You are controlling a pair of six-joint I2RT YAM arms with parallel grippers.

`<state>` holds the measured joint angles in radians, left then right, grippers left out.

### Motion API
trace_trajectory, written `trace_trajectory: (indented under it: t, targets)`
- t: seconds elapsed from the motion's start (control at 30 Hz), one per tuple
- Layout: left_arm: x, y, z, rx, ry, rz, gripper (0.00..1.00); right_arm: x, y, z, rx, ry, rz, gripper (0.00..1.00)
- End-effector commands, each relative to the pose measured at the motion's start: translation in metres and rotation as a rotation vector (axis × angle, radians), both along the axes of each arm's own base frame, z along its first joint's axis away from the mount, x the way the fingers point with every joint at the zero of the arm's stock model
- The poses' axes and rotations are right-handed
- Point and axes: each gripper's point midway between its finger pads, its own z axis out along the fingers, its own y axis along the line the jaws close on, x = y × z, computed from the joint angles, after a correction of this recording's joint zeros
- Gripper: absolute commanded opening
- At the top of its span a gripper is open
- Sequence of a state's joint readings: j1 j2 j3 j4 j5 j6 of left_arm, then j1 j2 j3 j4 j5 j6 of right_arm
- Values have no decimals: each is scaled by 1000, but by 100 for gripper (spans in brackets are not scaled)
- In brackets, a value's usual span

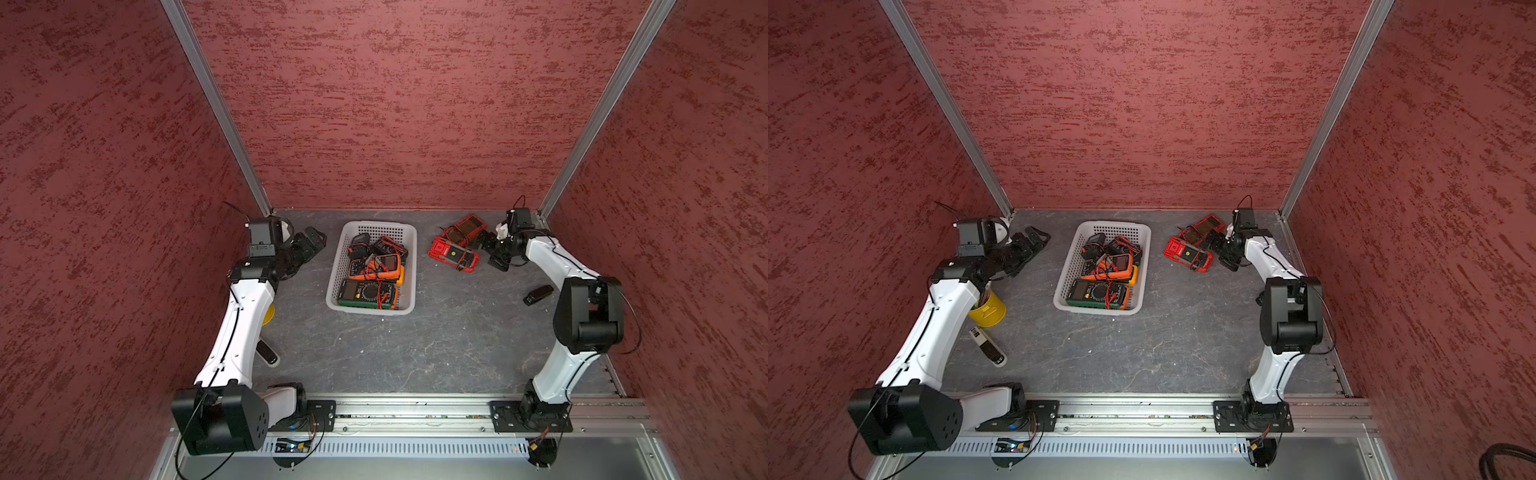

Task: Put the multimeter into the basket
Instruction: Pick up the multimeter from the center of the board.

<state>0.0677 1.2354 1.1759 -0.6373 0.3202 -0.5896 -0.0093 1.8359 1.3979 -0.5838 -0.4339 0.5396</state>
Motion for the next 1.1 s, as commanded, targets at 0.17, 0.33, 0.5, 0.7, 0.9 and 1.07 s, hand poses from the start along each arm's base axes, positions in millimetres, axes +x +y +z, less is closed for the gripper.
trace_trajectory:
  t: [0.17, 0.33, 0.5, 0.7, 0.9, 1.07]
  targets:
    - [11, -15, 13, -7, -42, -60, 100, 46, 24, 1, 86, -217, 193, 99]
    - [10, -19, 12, -9, -37, -67, 100, 56, 25, -20, 79, -199, 222, 98]
    - [10, -20, 12, -12, -37, -62, 100, 59, 25, -35, 73, -173, 238, 97]
    - [11, -21, 12, -14, -36, -60, 100, 52, 19, -55, 51, -106, 197, 99]
    - [13, -23, 8, -13, -25, -66, 100, 39, 26, -72, 141, -25, 140, 95]
    - [14, -27, 8, -7, -23, -76, 100, 26, 24, -80, 166, 16, 83, 95]
